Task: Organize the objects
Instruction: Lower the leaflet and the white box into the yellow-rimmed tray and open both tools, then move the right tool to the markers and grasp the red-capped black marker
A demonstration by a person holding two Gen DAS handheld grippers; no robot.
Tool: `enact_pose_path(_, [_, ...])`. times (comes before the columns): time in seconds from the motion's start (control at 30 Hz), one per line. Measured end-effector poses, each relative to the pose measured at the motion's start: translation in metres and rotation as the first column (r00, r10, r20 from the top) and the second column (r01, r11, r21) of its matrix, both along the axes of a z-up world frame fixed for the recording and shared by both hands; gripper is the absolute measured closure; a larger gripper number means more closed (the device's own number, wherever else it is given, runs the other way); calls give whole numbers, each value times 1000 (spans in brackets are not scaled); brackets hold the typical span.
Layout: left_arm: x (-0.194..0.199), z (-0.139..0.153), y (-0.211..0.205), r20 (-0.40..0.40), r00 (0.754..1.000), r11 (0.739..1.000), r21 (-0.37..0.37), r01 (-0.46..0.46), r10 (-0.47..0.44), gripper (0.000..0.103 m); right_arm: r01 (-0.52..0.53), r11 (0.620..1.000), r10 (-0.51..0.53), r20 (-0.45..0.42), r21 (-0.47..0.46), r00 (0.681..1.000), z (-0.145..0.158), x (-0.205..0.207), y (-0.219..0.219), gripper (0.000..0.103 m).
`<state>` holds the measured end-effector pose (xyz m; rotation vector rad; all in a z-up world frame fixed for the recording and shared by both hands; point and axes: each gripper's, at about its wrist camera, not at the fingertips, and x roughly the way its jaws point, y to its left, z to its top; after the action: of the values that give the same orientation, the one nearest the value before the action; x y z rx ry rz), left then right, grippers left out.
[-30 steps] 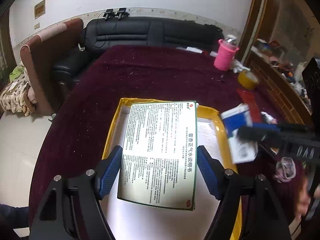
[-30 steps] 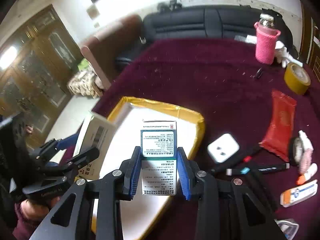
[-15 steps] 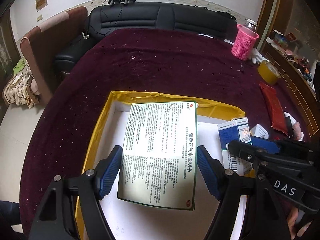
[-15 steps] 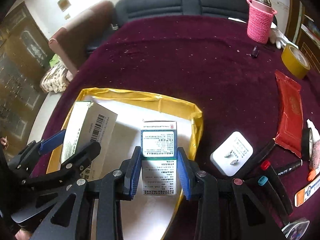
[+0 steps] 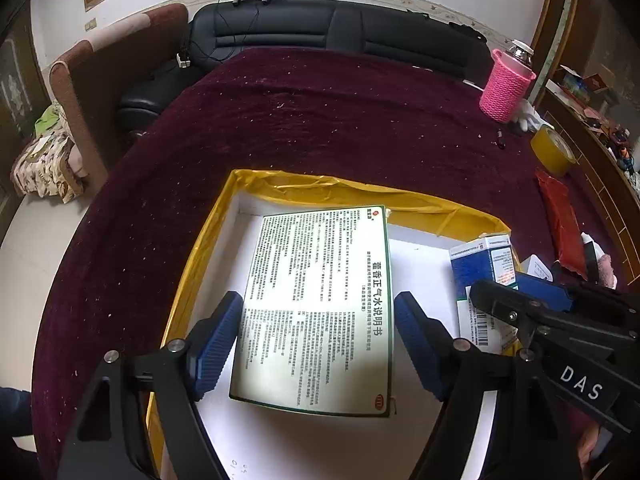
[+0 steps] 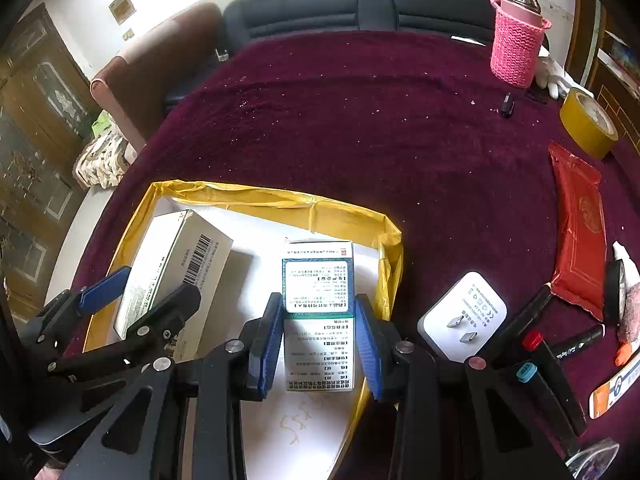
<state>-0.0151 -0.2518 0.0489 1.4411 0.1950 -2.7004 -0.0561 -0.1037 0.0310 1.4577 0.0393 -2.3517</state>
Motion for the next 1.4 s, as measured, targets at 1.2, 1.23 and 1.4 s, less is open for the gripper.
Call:
enact_pose_path(1.2, [120,91,99,-256,959,979,-189,70,-118,10,141,988,-151,-211,-65,966,52,98,132,23])
enact_pose_path(1.23, [120,90,104,-254,959,979,-190,75,-123,10,153,986,-165,-206,-72,965,51,99,141,23])
enact_pose_path(1.4, [111,79,129,-218,963,973,-199,115,-158,10,223,968,-240,-182,-114,953,42,99,188,22])
